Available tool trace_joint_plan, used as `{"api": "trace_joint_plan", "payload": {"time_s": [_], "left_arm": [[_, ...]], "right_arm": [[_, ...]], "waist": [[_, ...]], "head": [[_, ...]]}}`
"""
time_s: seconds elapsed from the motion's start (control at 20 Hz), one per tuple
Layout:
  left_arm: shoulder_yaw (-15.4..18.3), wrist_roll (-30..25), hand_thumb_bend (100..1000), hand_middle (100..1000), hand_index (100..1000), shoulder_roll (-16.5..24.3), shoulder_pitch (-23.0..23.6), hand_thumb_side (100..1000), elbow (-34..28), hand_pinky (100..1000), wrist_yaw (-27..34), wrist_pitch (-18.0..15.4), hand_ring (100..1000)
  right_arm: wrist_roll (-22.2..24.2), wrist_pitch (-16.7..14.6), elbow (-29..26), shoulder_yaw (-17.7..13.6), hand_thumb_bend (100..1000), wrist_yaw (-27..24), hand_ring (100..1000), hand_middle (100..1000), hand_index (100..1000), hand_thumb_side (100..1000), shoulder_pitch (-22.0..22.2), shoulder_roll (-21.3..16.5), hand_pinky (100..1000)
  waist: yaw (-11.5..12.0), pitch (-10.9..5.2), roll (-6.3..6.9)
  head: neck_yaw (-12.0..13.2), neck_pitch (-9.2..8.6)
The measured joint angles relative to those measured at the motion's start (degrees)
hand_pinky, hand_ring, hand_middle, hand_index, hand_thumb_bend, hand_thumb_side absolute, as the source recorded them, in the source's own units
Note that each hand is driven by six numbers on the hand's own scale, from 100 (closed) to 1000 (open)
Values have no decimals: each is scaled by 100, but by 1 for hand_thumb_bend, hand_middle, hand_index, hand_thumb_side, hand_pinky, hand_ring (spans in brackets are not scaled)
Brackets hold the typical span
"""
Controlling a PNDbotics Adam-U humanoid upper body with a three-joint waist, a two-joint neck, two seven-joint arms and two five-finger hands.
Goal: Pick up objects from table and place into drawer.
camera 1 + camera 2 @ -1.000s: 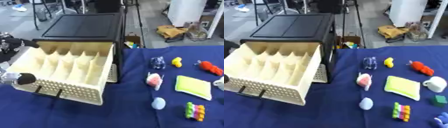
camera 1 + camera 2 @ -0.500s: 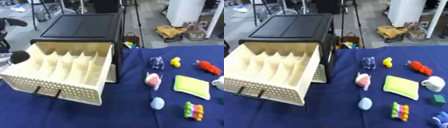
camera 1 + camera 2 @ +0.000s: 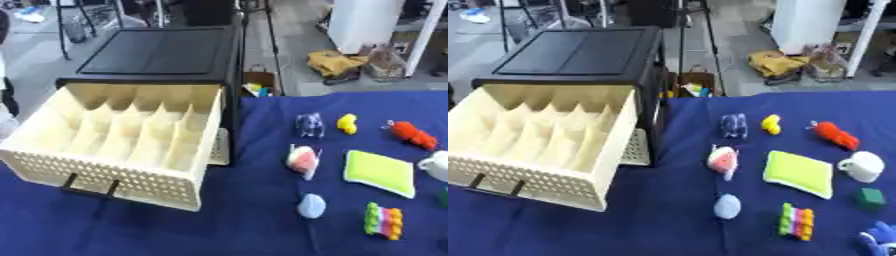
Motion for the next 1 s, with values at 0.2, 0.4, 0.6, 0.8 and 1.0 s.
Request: {"api": "trace_joint_plan", "payload": {"time_s": [0.2, 0.4, 0.6, 0.8, 1.0], "left_arm": [[-22, 1046, 307, 720, 956, -275, 1, 1000, 1, 602, 554, -410, 725], [-37, 1840, 473, 717, 929, -669, 3, 1000, 1, 635, 860, -810, 737], [-11, 2510, 556, 735, 918, -1232, -3, 1000, 2, 653, 905, -1196, 781], [44, 2901, 604, 755, 930, -1800, -44, 1000, 4, 672, 729, -1536, 801], [74, 3044, 522, 743, 892, -2184, -44, 1000, 5, 660, 553, -1813, 787]], "right_arm": [[33, 33, 0, 47, 100, -76, 666, 608, 674, 1000, 0, 0, 596], [112, 112, 0, 134, 100, -252, 679, 615, 681, 1000, -11, 0, 606], [257, 172, 0, 222, 100, -414, 698, 627, 693, 1000, -77, -3, 621], [533, 209, 0, 306, 100, -613, 720, 648, 710, 1000, -123, -41, 642], [970, 258, 0, 390, 100, -765, 747, 682, 739, 1000, -160, -140, 671]], "waist": [[-110, 84, -38], [-219, 207, -120], [-316, 330, -199], [-381, 392, -249], [-387, 419, -314]], "head": [[-4, 125], [78, 196], [205, 198], [338, 198], [458, 198]]}}
